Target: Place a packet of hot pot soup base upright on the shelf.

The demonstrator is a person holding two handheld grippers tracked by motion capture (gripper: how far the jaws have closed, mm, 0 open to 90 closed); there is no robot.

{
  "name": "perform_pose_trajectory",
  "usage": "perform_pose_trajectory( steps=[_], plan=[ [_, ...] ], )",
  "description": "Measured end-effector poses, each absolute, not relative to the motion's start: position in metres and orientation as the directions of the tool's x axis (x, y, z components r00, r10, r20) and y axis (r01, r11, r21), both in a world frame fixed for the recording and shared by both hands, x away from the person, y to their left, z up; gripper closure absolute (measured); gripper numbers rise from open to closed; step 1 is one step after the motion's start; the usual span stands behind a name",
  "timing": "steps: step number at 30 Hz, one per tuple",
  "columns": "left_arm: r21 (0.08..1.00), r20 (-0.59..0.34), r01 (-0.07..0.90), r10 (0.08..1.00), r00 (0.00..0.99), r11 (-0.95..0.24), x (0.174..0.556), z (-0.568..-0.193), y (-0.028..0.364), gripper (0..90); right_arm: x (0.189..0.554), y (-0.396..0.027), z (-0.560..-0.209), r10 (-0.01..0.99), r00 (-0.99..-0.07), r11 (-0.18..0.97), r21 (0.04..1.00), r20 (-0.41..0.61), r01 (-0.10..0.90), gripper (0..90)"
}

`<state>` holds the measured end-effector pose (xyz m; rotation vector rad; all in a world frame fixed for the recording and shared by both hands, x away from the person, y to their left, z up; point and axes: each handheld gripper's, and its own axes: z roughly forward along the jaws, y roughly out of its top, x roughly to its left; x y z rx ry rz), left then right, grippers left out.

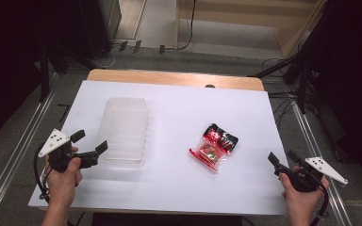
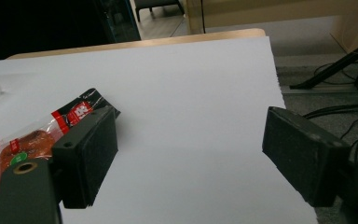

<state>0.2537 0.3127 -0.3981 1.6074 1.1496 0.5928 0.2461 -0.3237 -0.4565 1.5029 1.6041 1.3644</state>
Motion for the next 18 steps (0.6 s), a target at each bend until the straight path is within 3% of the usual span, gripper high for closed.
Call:
perform_pose_trajectory(
  steps=[6,10,12,18],
  plan=[
    [0.926,-0.158,0.377,0.892,0.424,-0.016,0.254,-0.396,0.297,6.7,0.251,-0.315,-0.459,0.941,-0.252,-0.107,0.907,0.225,0.408,23.8],
    [0.916,-0.175,0.402,0.896,0.408,-0.004,0.257,-0.396,0.286,15.9,0.252,-0.311,-0.454,0.933,-0.270,-0.114,0.908,0.237,0.404,23.9],
    [0.917,-0.184,0.398,0.896,0.404,0.009,0.257,-0.394,0.282,25.2,0.253,-0.308,-0.452,0.936,-0.262,-0.113,0.908,0.234,0.405,25.8],
    [0.912,-0.177,0.410,0.889,0.421,-0.013,0.260,-0.397,0.265,43.3,0.256,-0.299,-0.444,0.936,-0.263,-0.116,0.912,0.233,0.394,35.7]
  ],
)
